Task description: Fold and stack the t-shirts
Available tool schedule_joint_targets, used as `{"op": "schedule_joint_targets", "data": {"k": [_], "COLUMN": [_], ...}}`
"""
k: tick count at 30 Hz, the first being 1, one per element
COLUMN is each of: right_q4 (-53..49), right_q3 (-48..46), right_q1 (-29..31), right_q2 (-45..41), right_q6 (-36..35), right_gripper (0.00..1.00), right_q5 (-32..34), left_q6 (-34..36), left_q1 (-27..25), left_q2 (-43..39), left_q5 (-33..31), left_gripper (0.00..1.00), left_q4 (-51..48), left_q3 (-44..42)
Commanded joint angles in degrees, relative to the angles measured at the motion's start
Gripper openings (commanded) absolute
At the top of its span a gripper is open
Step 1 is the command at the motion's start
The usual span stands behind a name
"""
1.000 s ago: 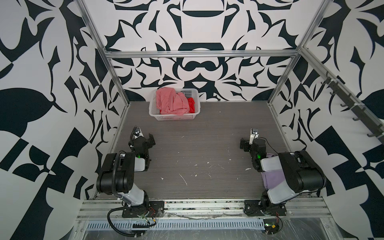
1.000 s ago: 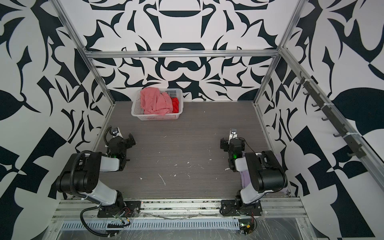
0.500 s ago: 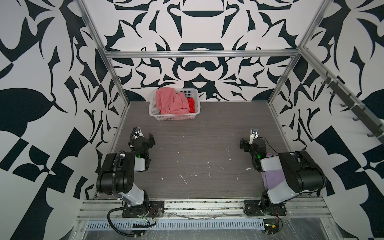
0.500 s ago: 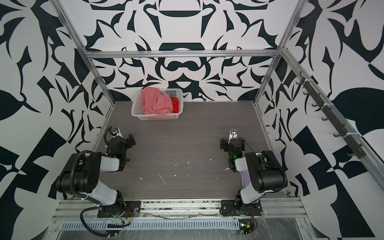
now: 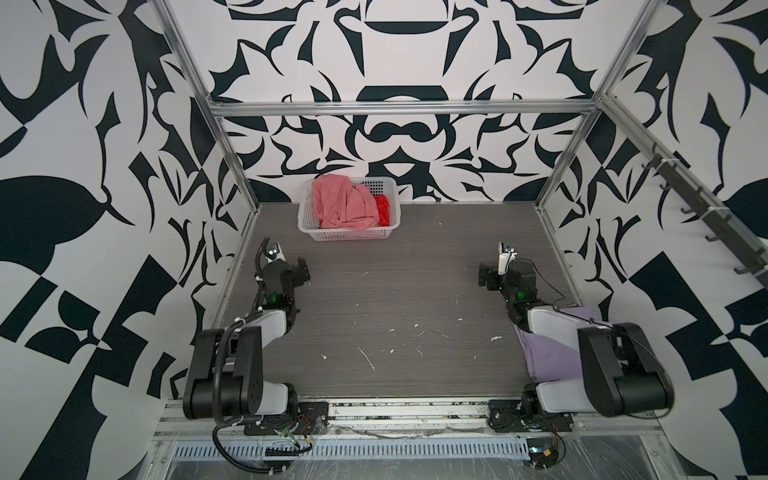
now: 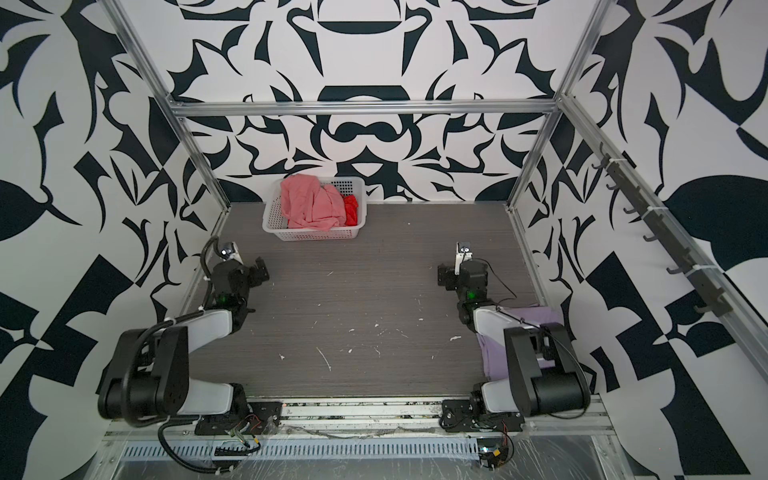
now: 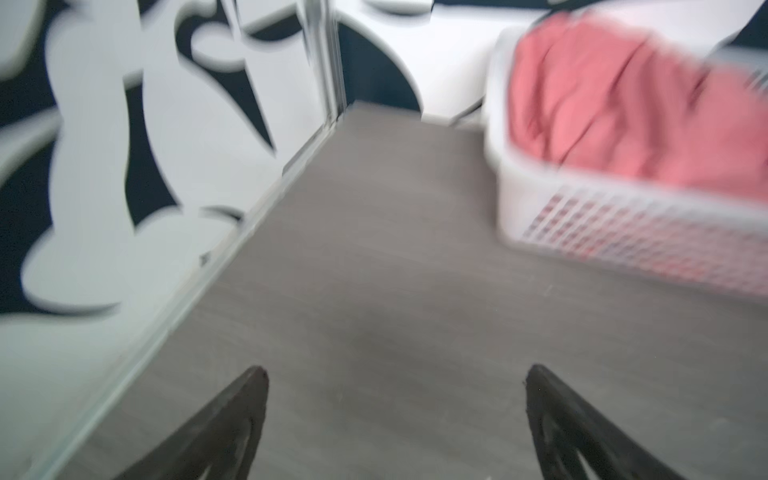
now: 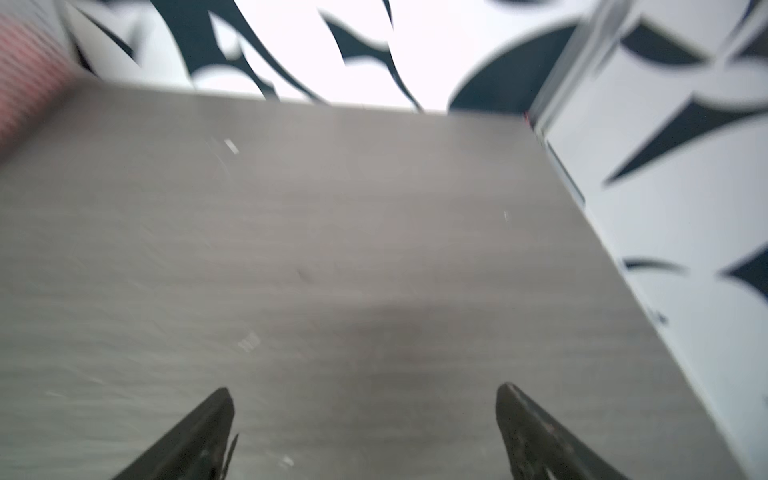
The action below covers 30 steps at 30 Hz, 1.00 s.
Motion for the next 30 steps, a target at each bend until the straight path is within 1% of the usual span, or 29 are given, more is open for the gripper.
{"op": "schedule_joint_targets", "data": {"k": [1, 3, 5, 7, 9, 11, 13, 14, 16, 18, 19, 22, 23, 25, 27, 29, 30], "right_q4": [-15.65, -19.98, -23.08, -26.97, -29.34, -28.85, -26.10, -24.08, -19.66, -13.39, -11.31, -3.88, -3.97, -3.40, -3.71, -10.58, -15.55], "right_q3": [11.57, 17.31, 22.78, 28.51, 32.14, 34.09, 34.46, 34.42, 34.11, 34.73, 35.55, 37.79, 38.70, 39.45, 42.60, 49.13, 52.44], "right_q1": [5.13, 8.43, 11.27, 13.59, 15.41, 18.29, 21.20, 22.69, 24.71, 25.32, 25.32, 25.54, 25.52, 25.52, 25.44, 25.44, 25.48], "right_q2": [-6.60, -7.90, -7.92, -6.44, -4.35, -1.93, -0.01, 0.87, 2.43, 4.03, 4.85, 8.43, 9.31, 10.37, 12.60, 16.11, 17.72], "right_q6": [0.54, 2.81, 9.14, 20.99, 31.40, 38.43, 43.39, 45.70, 49.34, 47.49, 47.00, 46.13, 46.15, 46.29, 45.85, 44.05, 43.56], "right_gripper": [1.00, 1.00, 1.00, 1.00, 1.00, 1.00, 1.00, 1.00, 1.00, 1.00, 1.00, 1.00, 1.00, 1.00, 1.00, 1.00, 1.00], "right_q5": [-0.71, 0.11, 0.57, 0.15, -2.30, -4.80, -6.03, -6.71, -8.00, -12.51, -14.49, -23.16, -24.48, -24.72, -27.22, -28.76, -27.84], "left_q6": [-6.68, -12.18, -19.39, -28.85, -35.15, -38.48, -41.46, -43.29, -42.49, -41.67, -41.47, -41.78, -41.78, -42.12, -42.12, -40.99, -40.66], "left_q1": [-0.78, -1.52, -2.19, -4.08, -8.01, -13.86, -18.34, -19.29, -19.68, -19.63, -19.64, -19.63, -19.54, -19.14, -18.13, -18.00, -18.04], "left_q2": [-4.06, -4.10, -3.81, -2.75, -1.68, -1.42, -1.25, -0.88, -0.35, -0.85, -1.28, -1.97, -2.21, -2.32, -1.81, -1.27, -1.18], "left_q5": [3.87, 6.07, 11.18, 16.47, 17.51, 16.18, 15.03, 16.44, 18.96, 19.31, 20.87, 29.44, 30.93, 30.76, 32.89, 34.61, 34.22], "left_gripper": [0.99, 0.99, 0.99, 0.99, 0.99, 0.99, 0.99, 0.99, 0.99, 0.99, 0.99, 0.99, 0.99, 0.99, 0.99, 0.99, 0.99], "left_q4": [-22.43, -29.80, -34.97, -39.27, -42.79, -43.33, -42.25, -41.12, -39.36, -39.88, -36.47, -19.49, -16.55, -17.85, -18.52, -18.86, -19.57], "left_q3": [13.14, 20.12, 25.80, 31.16, 34.99, 36.48, 36.60, 36.42, 36.69, 37.00, 35.58, 28.75, 27.54, 27.76, 28.72, 30.03, 30.54]}}
